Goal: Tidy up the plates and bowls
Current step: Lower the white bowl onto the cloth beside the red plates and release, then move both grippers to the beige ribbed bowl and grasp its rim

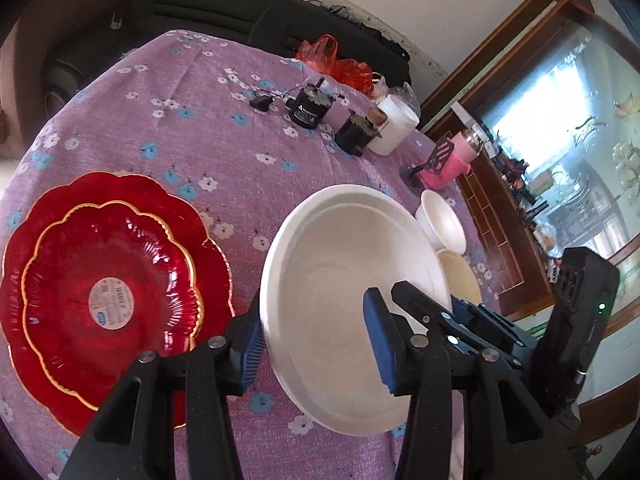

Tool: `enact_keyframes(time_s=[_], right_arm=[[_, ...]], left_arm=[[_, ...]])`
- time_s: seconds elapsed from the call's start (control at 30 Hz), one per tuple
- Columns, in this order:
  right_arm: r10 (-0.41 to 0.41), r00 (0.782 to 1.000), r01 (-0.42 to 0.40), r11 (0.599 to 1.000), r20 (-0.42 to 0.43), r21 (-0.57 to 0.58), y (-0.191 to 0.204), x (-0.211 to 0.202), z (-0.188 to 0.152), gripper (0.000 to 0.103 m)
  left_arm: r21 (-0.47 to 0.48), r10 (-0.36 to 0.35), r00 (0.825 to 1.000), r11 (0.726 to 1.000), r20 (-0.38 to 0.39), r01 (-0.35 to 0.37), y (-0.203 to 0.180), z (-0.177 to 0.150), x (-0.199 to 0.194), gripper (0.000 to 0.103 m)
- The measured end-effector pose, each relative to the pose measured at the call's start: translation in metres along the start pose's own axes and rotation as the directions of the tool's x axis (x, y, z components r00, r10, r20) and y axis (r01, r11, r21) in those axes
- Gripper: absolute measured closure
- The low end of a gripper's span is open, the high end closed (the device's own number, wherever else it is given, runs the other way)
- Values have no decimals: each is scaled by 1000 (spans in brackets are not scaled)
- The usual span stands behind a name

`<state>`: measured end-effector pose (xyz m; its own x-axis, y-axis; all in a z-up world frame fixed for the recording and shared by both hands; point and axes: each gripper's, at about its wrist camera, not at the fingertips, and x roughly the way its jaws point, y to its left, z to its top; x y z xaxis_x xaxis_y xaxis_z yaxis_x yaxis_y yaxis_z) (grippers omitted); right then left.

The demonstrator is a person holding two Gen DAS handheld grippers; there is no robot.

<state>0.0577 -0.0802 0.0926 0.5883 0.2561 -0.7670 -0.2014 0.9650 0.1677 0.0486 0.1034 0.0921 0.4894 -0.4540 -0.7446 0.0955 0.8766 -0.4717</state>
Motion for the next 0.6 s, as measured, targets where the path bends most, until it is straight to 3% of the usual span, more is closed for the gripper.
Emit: enact_keyframes(time_s=[0.07,0.3,0.4,0.6], right_arm=[[-28,999,29,999,-21,26,-17,10,-5,70],[9,998,1,989,-68,148,-60,42,-21,70],[10,999,-4,988,-39,152,-66,34,-22,61],[28,996,-41,988,88,152,-81,-22,-24,57]], left_arm=[[24,50,999,998,-20,-50,-10,-4,20,56],[66,136,988,989,-74,-131,-17,-15,50,56],[86,177,983,981,-52,-172,-18,-15,45,55],[128,214,973,966,82,-223,-38,-16,13,54]])
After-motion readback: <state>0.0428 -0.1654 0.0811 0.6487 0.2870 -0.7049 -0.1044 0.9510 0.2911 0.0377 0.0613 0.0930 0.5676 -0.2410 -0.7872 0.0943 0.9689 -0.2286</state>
